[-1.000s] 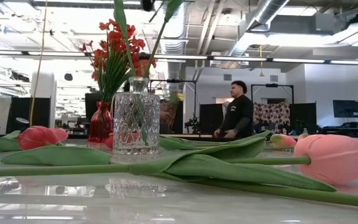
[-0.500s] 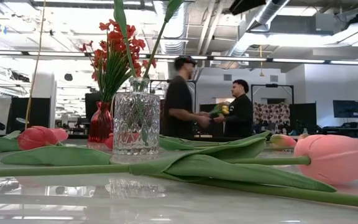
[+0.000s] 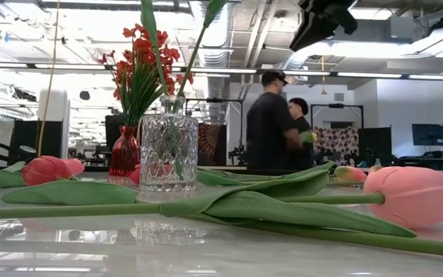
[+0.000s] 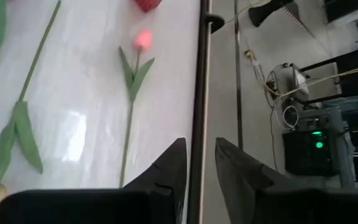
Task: Sort flowers into vase by color
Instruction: Put the red flower into the transparent vase
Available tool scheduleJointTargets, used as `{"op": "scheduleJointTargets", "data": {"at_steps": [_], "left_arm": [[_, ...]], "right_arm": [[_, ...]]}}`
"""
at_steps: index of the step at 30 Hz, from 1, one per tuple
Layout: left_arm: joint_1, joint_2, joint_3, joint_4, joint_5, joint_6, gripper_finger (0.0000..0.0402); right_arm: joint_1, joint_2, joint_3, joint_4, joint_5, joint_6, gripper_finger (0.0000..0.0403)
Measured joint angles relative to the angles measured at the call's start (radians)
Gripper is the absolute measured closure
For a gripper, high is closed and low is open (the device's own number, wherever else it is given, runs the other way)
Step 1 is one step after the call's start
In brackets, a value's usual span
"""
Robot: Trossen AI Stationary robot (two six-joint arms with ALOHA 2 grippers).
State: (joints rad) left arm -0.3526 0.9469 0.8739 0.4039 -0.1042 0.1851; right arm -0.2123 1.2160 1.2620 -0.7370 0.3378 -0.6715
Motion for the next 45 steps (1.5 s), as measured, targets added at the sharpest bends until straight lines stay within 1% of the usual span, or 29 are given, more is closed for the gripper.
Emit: {"op": "scheduleJointTargets", "data": {"at_steps": [3,7,10,13,16,23,26,31,33,38,45], "left_arm": [[-0.024,0.023,-0.124,0.151,-0.050,0.005,0.0401],[-0.025,0.056,-0.279,0.366,-0.074,-0.030,0.0401],[-0.024,0.093,-0.377,0.535,-0.131,-0.036,0.0401],[-0.024,0.130,-0.444,0.661,-0.175,0.005,0.0401],[-0.024,0.170,-0.470,0.740,-0.198,0.035,0.0401],[-0.024,0.258,-0.474,0.736,-0.194,0.032,0.0401],[-0.024,0.266,-0.474,0.737,-0.166,0.051,0.0401],[-0.024,0.266,-0.474,0.731,-0.167,0.066,0.0401],[-0.024,0.266,-0.474,0.715,-0.175,0.066,0.0401],[-0.025,0.266,-0.474,0.659,-0.238,0.066,0.0401],[-0.024,0.266,-0.474,0.679,-0.248,0.064,0.0401]], "right_arm": [[0.000,0.000,-0.027,0.047,0.000,0.002,0.0295],[0.000,0.000,-0.053,0.096,-0.002,0.001,0.0295],[0.000,0.000,-0.056,0.104,-0.030,0.004,0.0295],[0.000,0.000,-0.056,0.121,-0.035,0.010,0.0295],[0.000,0.000,-0.056,0.129,-0.037,0.010,0.0295],[0.000,0.000,-0.056,0.133,-0.045,0.017,0.0295],[0.000,0.001,-0.056,0.133,-0.045,0.016,0.0295],[0.000,0.001,-0.056,0.137,-0.048,0.017,0.0295],[0.000,0.001,-0.056,0.137,-0.048,0.017,0.0295],[0.000,0.001,-0.056,0.140,-0.049,0.017,0.0295],[0.000,0.001,-0.056,0.140,-0.049,0.017,0.0295]]}}
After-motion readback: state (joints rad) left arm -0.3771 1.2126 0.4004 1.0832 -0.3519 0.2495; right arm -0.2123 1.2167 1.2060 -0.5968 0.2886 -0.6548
